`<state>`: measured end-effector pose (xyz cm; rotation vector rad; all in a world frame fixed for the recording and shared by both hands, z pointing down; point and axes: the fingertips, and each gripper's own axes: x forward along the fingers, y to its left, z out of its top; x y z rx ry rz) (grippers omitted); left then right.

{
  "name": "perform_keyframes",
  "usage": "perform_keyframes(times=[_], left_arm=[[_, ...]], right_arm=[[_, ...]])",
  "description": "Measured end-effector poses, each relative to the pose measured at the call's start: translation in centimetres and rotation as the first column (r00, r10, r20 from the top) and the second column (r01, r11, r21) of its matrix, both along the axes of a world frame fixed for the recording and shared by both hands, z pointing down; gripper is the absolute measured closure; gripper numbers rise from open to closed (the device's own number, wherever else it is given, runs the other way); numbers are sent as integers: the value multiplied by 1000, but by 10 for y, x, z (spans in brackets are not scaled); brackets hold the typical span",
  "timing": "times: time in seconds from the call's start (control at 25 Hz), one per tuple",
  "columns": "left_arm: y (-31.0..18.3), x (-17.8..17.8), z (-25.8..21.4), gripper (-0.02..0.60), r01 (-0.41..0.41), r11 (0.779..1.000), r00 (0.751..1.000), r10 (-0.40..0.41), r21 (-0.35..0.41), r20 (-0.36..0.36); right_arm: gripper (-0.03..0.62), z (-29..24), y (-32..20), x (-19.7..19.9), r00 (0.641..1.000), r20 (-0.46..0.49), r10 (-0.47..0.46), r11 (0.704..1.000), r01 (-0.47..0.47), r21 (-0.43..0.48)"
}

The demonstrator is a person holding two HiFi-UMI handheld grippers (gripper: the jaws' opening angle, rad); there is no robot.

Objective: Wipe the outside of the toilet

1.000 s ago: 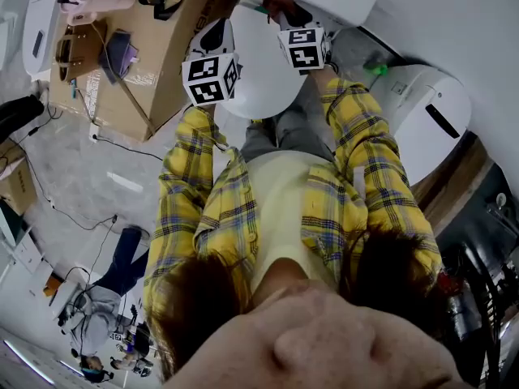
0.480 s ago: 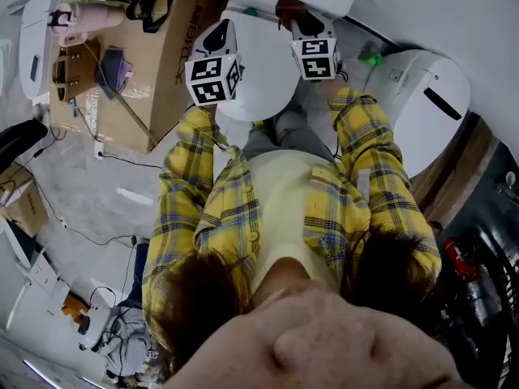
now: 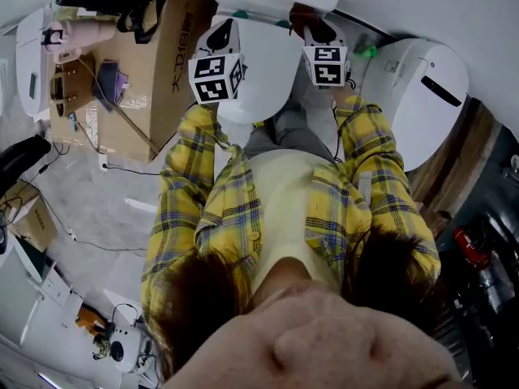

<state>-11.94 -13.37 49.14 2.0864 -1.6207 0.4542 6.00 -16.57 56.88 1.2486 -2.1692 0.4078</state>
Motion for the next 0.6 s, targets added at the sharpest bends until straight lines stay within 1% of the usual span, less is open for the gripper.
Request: perform_keyframes(times=[0.2, 0.36, 0.48, 0.6], left_arm=[[-2, 8, 1, 580, -21, 1000, 1000, 21, 0, -4], [-1, 9, 1, 580, -21, 1000, 1000, 21, -1, -5], [0, 7, 0, 579, -9, 1000, 1000, 9, -1, -6], [2, 1, -1, 580, 11, 1000, 1000, -11, 0, -6]], right_arm=[[470, 3, 2, 23, 999, -16, 44, 999, -44, 5], [471, 1, 6, 34, 998, -26, 65, 998, -64, 5], [470, -6, 12, 31, 999, -7, 49, 999, -49, 11], [471, -13, 22, 17, 1000, 19, 9, 1000, -9, 15]])
